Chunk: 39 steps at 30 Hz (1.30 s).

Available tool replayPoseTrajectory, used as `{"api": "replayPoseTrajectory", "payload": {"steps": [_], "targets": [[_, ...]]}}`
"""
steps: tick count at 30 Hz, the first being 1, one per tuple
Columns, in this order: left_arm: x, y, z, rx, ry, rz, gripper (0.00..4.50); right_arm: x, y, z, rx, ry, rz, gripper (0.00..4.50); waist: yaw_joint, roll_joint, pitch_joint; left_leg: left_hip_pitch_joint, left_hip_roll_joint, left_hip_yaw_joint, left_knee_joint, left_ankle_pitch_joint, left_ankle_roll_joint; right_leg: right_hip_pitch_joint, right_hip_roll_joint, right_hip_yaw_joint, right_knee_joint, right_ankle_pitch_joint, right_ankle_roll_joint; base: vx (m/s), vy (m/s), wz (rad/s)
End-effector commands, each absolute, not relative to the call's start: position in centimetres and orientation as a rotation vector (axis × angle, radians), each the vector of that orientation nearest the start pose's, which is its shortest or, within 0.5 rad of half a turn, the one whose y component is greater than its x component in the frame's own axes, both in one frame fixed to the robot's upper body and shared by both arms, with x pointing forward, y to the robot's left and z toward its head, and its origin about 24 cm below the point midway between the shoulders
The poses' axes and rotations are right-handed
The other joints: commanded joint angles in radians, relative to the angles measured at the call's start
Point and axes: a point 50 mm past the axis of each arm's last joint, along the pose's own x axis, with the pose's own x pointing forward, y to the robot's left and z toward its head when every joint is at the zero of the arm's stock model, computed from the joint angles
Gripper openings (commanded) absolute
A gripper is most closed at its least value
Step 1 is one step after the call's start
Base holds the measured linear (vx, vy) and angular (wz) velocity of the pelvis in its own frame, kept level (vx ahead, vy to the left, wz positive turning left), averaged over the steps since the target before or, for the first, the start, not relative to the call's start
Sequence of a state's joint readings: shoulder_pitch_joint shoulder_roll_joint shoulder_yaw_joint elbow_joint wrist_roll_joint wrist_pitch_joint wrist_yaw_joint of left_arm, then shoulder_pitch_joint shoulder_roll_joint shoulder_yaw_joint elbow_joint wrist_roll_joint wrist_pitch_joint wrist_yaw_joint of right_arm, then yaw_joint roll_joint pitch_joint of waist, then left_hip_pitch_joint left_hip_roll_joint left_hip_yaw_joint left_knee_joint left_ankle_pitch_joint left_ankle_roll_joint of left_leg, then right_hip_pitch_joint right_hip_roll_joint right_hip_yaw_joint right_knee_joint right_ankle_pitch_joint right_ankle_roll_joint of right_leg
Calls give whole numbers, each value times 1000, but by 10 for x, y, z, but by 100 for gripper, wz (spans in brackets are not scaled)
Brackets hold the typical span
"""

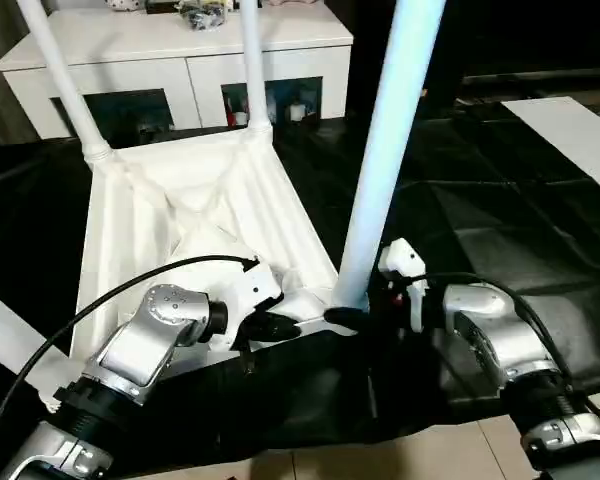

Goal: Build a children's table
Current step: Rotate leg to tighten

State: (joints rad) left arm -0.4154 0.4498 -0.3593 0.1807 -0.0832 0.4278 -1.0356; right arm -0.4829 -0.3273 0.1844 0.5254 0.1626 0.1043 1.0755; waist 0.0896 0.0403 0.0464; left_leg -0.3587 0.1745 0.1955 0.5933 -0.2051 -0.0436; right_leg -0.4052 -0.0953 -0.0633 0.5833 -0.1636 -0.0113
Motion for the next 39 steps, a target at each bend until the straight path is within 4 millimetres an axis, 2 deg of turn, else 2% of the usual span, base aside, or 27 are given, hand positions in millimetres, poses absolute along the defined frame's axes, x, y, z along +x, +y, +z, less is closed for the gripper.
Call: {"api": "replayPoseTrajectory", "payload": {"steps": [1, 8, 15, 18, 19, 21, 22, 23, 24, 25, 26, 28, 29, 30, 31, 32, 33, 35, 37, 38, 39], "targets": [[277, 122, 42, 330, 571, -1270, 0, 311, -136, 49, -140, 284, 1178, 351, -7, -11, -65, 9, 52, -18, -68, -118, 72, 47, -50, 40, -42, -146, -254, 0, 0, 0], [276, 123, 42, 332, 576, -1264, 0, 311, -137, 45, -171, 294, 1194, 283, -8, -13, -64, 8, 52, -19, -69, -143, 63, 47, -52, 40, -46, -188, -245, 0, 0, 0], [276, 125, 40, 337, 583, -1262, 0, 311, -138, 43, -200, 303, 1191, 272, -9, -11, -65, 8, 52, -19, -67, -138, 69, 48, -51, 39, -44, -175, -252, 0, 0, 0], [280, 125, 38, 340, 582, -1210, 0, 314, -137, 38, -189, 303, 1121, 272, -11, -12, -63, 8, 51, -19, -68, -153, 63, 47, -51, 39, -47, -193, -251, 0, 0, 0], [287, 124, 37, 334, 565, -1126, 0, 319, -134, 35, -171, 299, 1035, 272, -14, -13, -62, 8, 51, -19, -69, -160, 59, 47, -51, 40, -48, -204, -249, 0, 0, 0], [295, 122, 36, 321, 549, -1041, 0, 323, -130, 32, -143, 287, 937, 272, -22, -14, -53, 10, 48, -22, -76, -247, 18, 42, -52, 41, -63, -342, -214, 0, 0, 0], [297, 122, 36, 322, 542, -1015, 0, 325, -129, 32, -131, 286, 908, 272, -23, -15, -53, 14, 47, -23, -76, -266, 9, 42, -54, 40, -68, -377, -201, 0, 0, 0], [306, 119, 37, 317, 517, -924, 0, 330, -124, 29, -88, 285, 797, 272, -27, -13, -53, 16, 47, -26, -78, -291, 0, 39, -54, 40, -70, -413, -184, 0, 0, 0], [306, 119, 37, 317, 517, -924, 0, 330, -124, 29, -88, 285, 797, 272, -34, -13, -51, 19, 45, -27, -78, -315, -11, 34, -52, 39, -76, -444, -170, 0, 0, 0], [316, 113, 38, 291, 495, -814, 0, 334, -114, 26, -28, 296, 676, 272, -38, -16, -52, 19, 46, -28, -80, -319, -12, 35, -52, 39, -78, -452, -164, 0, 0, 0], [316, 113, 38, 290, 495, -812, 0, 334, -114, 26, -26, 297, 673, 272, -40, -13, -51, 18, 43, -29, -79, -324, -19, 33, -50, 37, -79, -470, -154, 0, 0, 0], [319, 111, 39, 276, 491, -781, 0, 335, -110, 25, -5, 302, 643, 272, -41, -15, -53, 16, 43, -31, -81, -328, -14, 35, -53, 36, -83, -483, -139, 0, 0, 0], [325, 109, 40, 266, 481, -721, 0, 336, -105, 23, 8, 312, 595, 272, -43, -11, -53, 13, 44, -31, -81, -327, -8, 32, -54, 38, -82, -473, -138, 0, 0, 0], [330, 107, 41, 261, 470, -663, 0, 337, -100, 21, 21, 323, 537, 272, -43, -13, -55, 17, 44, -29, -81, -317, -10, 28, -51, 39, -83, -449, -141, 0, 0, 0], [339, 104, 42, 252, 445, -570, 0, 339, -90, 16, 56, 338, 409, 272, -43, -13, -56, 17, 42, -27, -80, -307, -11, 27, -50, 40, -82, -434, -146, 0, 0, 0], [339, 104, 42, 252, 445, -570, 0, 339, -90, 16, 56, 338, 409, 272, -46, -13, -56, 17, 40, -26, -80, -299, -20, 25, -48, 40, -81, -423, -152, 0, 0, 0], [342, 102, 42, 255, 432, -536, 0, 340, -85, 15, 75, 344, 359, 272, -41, -13, -60, 14, 41, -28, -79, -289, -15, 32, -52, 38, -78, -402, -155, 0, 0, 0], [342, 102, 42, 255, 432, -536, 0, 340, -85, 15, 75, 344, 359, 272, -40, -13, -60, 13, 41, -26, -79, -282, -5, 32, -50, 40, -76, -378, -155, 0, 0, 0], [347, 101, 44, 272, 409, -528, 0, 340, -67, 19, 63, 306, 402, 272, -40, -15, -61, 7, 41, -25, -79, -263, 5, 35, -51, 40, -71, -338, -166, 0, 0, 0], [347, 101, 44, 274, 408, -532, 0, 339, -65, 20, 63, 297, 418, 307, -38, -14, -63, 5, 41, -26, -79, -254, 9, 38, -52, 40, -69, -326, -168, 0, 0, 0], [347, 101, 44, 275, 407, -537, 0, 339, -63, 22, 62, 286, 439, 307, -36, -13, -63, 5, 42, -25, -79, -246, 13, 38, -53, 41, -69, -315, -170, 0, 0, 0]]}}
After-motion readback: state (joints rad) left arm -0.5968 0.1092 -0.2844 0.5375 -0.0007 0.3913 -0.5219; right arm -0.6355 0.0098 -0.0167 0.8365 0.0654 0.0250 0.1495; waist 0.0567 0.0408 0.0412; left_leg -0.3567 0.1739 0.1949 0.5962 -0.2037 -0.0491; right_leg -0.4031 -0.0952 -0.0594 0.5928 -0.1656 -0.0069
